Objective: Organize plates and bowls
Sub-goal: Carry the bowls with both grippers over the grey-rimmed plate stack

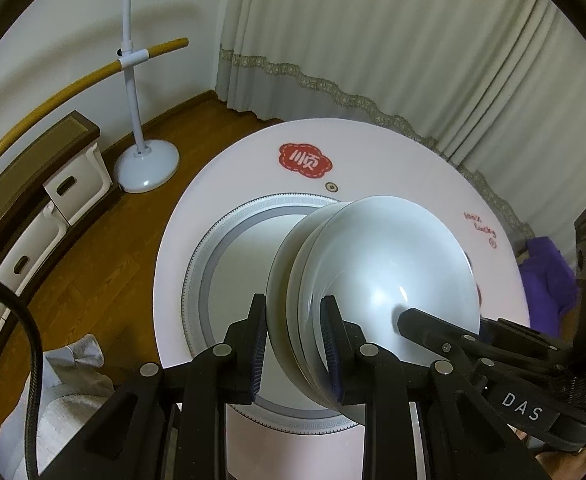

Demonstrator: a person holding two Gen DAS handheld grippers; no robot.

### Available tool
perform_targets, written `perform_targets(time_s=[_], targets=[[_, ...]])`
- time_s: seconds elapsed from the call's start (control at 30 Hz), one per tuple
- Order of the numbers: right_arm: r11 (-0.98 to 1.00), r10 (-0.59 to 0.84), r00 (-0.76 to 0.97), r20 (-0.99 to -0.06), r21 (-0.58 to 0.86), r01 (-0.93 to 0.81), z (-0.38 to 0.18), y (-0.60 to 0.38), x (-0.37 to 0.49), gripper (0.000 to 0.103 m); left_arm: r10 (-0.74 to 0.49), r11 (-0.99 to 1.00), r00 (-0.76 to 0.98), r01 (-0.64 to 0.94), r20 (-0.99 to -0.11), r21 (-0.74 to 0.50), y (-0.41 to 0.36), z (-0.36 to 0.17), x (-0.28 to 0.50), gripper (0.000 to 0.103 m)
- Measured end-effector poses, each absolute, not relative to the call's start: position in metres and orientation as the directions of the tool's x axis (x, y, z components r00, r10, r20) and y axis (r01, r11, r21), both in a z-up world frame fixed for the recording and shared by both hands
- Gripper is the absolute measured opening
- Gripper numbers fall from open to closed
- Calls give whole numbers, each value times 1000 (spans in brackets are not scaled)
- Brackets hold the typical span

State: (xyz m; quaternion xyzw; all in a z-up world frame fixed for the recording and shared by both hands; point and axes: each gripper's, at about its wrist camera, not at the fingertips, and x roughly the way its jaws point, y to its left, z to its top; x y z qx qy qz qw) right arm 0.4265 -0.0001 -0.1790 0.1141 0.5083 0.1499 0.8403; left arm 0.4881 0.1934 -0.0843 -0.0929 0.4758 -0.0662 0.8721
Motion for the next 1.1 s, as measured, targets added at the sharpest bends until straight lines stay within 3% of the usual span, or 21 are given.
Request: perform_targets(time_s=[1.1], targets=[[940, 339, 420, -842, 321, -114, -176, 5, 439, 33, -213, 967, 519, -10, -828, -255, 203, -98, 505, 23]])
